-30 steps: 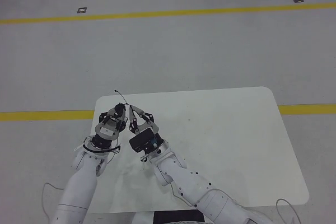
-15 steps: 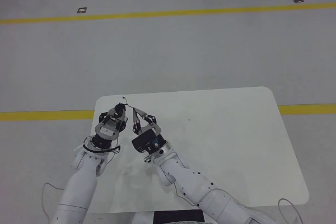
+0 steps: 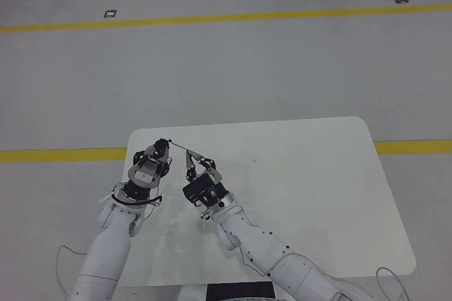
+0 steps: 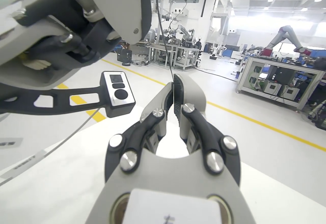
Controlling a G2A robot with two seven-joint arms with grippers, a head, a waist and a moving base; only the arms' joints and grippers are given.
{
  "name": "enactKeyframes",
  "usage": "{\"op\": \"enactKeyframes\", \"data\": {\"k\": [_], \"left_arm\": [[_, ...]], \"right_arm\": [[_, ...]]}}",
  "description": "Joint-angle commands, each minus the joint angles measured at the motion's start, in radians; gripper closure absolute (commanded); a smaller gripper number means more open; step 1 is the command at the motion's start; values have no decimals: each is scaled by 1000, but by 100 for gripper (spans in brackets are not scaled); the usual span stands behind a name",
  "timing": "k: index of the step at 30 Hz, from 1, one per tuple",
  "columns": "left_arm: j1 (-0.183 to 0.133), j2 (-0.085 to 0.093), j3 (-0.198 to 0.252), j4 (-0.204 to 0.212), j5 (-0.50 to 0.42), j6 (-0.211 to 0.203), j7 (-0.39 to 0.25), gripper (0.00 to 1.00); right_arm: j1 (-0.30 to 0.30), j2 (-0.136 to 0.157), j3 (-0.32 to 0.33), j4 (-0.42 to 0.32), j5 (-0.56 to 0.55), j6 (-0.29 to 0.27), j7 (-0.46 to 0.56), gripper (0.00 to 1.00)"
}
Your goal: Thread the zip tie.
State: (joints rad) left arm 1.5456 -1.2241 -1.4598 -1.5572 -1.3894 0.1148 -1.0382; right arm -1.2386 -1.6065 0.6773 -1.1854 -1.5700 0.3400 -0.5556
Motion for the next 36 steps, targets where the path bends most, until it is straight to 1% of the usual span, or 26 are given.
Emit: {"op": "enactKeyframes", "data": {"k": [1, 16, 17, 18, 22, 25, 29, 31, 34, 36], "left_arm": [[0, 0, 0, 0, 0, 0, 0, 100], [0, 0, 0, 0, 0, 0, 0, 100], [0, 0, 0, 0, 0, 0, 0, 100], [0, 0, 0, 0, 0, 0, 0, 100], [0, 0, 0, 0, 0, 0, 0, 100], [0, 0, 0, 0, 0, 0, 0, 100], [0, 0, 0, 0, 0, 0, 0, 100], [0, 0, 0, 0, 0, 0, 0, 100], [0, 0, 0, 0, 0, 0, 0, 100], [0, 0, 0, 0, 0, 0, 0, 100]], "right_arm": [[0, 0, -1, 2, 0, 0, 4, 100], [-15, 3, 10, 9, 0, 0, 10, 100], [-19, 3, 16, 7, 0, 0, 14, 56], [-22, 3, 20, 5, 0, 0, 16, 0], [-39, 7, 58, -11, 0, 0, 3, 0], [-65, 11, 97, -43, 0, 0, -9, 0], [-134, 20, 175, -143, 0, 0, -38, 0], [-165, 26, 203, -193, 7, 0, -45, 0], [-210, 39, 243, -276, 19, -36, -49, 0], [-228, 47, 258, -318, 5, -76, -55, 0]]}}
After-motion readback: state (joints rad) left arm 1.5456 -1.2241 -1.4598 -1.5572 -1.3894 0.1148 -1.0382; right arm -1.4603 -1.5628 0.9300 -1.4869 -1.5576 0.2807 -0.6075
